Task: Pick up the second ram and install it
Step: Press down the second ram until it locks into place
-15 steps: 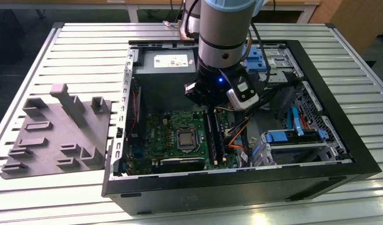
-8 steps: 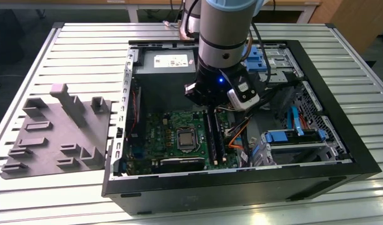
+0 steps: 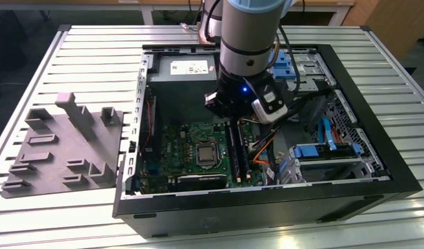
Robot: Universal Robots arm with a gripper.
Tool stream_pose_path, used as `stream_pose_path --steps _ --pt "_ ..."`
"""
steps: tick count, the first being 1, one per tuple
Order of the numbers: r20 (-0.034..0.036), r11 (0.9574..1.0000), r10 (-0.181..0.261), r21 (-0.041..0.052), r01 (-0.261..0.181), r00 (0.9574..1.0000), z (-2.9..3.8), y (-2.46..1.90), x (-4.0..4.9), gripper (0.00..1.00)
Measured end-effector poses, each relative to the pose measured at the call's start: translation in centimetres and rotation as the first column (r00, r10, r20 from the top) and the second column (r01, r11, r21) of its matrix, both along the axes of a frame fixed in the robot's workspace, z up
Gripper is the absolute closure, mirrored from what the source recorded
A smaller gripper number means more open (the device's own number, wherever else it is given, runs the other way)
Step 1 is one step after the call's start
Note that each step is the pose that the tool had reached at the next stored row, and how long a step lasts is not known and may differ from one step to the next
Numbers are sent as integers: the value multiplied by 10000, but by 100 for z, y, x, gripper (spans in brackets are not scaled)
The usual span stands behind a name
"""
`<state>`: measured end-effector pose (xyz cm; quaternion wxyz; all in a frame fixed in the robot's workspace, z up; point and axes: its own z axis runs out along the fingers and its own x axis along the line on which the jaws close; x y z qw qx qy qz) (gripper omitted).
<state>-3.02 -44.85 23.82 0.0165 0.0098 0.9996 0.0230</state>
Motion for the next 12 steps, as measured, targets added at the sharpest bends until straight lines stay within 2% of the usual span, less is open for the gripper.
stream_pose_path --steps 12 --pt "0 10000 0 0 0 10000 0 -35 0 89"
